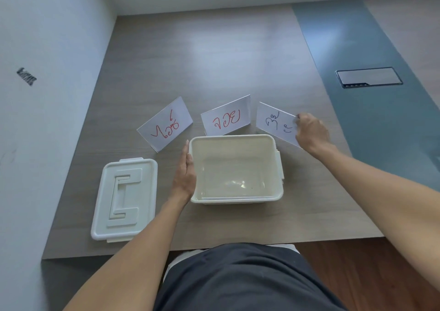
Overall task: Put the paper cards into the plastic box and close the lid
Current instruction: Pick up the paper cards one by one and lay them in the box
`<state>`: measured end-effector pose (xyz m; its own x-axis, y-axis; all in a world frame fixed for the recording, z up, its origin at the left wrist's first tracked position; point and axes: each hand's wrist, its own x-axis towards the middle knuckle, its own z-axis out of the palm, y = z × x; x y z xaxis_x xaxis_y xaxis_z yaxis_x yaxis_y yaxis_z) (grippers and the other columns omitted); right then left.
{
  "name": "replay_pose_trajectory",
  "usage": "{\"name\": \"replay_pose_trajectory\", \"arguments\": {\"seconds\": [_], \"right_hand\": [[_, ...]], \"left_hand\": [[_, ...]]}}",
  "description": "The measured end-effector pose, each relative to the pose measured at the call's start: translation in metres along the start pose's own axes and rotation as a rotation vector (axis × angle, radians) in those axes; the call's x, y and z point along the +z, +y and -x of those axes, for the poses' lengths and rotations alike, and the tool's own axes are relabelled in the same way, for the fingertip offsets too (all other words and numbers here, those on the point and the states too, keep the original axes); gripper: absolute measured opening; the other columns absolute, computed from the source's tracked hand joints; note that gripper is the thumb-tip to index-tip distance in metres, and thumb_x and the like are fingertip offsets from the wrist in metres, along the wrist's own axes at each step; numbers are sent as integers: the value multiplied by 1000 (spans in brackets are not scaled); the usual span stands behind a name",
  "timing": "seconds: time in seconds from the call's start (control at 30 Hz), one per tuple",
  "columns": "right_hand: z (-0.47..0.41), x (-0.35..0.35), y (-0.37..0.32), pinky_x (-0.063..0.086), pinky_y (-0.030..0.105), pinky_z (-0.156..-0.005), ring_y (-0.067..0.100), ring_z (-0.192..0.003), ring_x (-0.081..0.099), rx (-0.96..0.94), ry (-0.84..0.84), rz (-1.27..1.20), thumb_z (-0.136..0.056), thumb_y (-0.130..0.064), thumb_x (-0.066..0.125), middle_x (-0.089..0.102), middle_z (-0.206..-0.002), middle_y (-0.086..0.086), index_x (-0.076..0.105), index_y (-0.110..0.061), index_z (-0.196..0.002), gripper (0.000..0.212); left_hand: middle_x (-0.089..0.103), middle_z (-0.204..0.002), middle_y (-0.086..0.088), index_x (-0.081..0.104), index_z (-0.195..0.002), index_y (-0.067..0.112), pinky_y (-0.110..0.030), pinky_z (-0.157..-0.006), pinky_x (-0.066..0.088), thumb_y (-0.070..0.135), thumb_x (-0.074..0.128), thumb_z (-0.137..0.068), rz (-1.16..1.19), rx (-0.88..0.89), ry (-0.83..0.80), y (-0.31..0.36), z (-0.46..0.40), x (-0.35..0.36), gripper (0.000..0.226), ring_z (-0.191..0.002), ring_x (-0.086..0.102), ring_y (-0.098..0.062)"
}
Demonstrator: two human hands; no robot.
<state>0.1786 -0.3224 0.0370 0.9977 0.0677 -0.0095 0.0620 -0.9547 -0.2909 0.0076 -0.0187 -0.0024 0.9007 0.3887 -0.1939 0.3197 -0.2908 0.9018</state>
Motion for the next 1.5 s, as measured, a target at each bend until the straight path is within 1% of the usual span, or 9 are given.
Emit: {"name": "replay_pose_trajectory", "arguments": {"seconds": [0.27,0.47,0.7,0.83,1.1,1.2,1.27,1.4,1.5], "right_hand": [[22,-34,-51,44,44,-88,39,-90,62,-305,391,-149,-96,-3,46,69,-98,16,64,-3,-106,21],[66,-36,-76,44,40,-78,33,-85,60,-470,451,-199,-93,-1,54,67,-92,11,64,-6,-107,18],[120,-2,-73,40,36,-75,32,-86,61,-525,336,-211,-89,3,59,68,-94,8,65,-5,-106,20],[139,17,-68,47,39,-73,32,-81,60,-589,149,-189,-85,5,61,67,-91,9,67,-3,-107,24],[157,36,-52,52,36,-85,25,-96,64,-694,-253,-166,-96,-9,51,69,-104,5,65,-9,-112,21],[147,34,-59,52,36,-83,22,-93,66,-666,-246,-233,-97,-16,51,71,-100,0,67,-12,-103,18],[132,31,-68,51,36,-84,21,-95,68,-679,-152,-228,-98,-18,53,72,-103,-2,69,-13,-104,18],[85,29,-93,45,36,-97,18,-122,63,-695,47,-174,-99,-23,55,67,-131,1,68,-13,-124,30],[45,31,-111,36,38,-108,21,-139,48,-651,28,-126,-102,-29,49,49,-151,6,57,-14,-137,40]], "left_hand": [[24,-164,9,24,-158,27,-28,-122,16,26,22,-109,-3,22,5,6,4,-1,49,-151,20,-9],[22,-165,7,22,-158,25,-32,-123,16,26,21,-109,-5,25,-19,8,7,-2,49,-151,19,-9],[25,-164,8,24,-158,26,-32,-123,17,27,21,-109,12,12,-7,8,7,-2,49,-151,21,-9],[27,-163,7,25,-157,27,-38,-123,20,28,21,-109,-3,-5,4,8,5,-2,48,-150,24,-12],[28,-163,6,27,-157,27,-30,-121,18,27,21,-109,-12,-8,24,9,6,-1,48,-150,24,-12],[28,-163,6,27,-156,28,-26,-119,18,26,22,-109,-13,-10,33,10,6,0,48,-150,24,-11],[28,-163,6,27,-156,27,-24,-118,18,26,22,-109,-19,-3,36,9,6,1,48,-150,24,-11],[29,-162,5,28,-156,27,-25,-117,20,26,23,-109,-41,1,42,6,4,1,48,-149,26,-13],[31,-162,5,27,-156,29,-19,-113,20,26,23,-109,-60,2,45,4,3,2,48,-148,28,-12]]}}
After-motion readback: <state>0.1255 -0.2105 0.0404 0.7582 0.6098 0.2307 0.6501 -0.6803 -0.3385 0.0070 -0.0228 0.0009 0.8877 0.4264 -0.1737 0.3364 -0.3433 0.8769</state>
